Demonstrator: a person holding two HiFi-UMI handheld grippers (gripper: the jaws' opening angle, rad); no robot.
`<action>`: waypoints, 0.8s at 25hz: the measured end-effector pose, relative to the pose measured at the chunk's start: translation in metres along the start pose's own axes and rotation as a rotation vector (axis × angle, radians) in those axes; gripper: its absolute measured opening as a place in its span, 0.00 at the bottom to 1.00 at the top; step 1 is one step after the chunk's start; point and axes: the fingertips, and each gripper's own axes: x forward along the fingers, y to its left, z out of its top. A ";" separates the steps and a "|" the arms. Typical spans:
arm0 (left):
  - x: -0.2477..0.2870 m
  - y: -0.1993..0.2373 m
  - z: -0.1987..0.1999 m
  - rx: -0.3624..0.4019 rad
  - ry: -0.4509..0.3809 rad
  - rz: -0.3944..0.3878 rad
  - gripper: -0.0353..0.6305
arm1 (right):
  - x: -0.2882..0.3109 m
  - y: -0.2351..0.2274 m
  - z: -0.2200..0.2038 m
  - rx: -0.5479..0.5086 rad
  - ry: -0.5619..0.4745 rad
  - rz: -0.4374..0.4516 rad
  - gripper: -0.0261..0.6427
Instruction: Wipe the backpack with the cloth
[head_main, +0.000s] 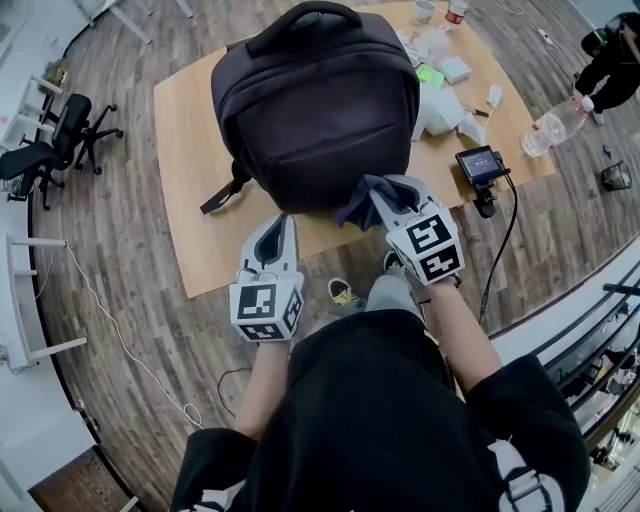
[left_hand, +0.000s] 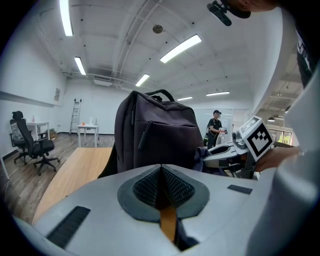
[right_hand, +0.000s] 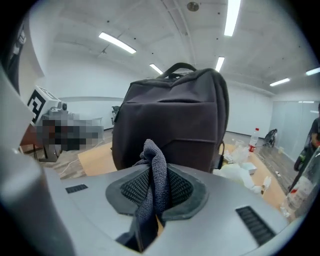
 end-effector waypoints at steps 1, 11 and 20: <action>0.002 -0.002 0.001 0.002 -0.001 -0.007 0.08 | -0.006 -0.005 0.004 -0.007 -0.008 -0.030 0.16; 0.007 -0.010 0.002 0.012 0.002 -0.029 0.08 | -0.128 -0.028 0.206 -0.185 -0.723 -0.195 0.15; 0.004 -0.008 0.004 0.011 -0.002 -0.025 0.08 | -0.031 -0.016 0.097 -0.129 -0.194 -0.045 0.19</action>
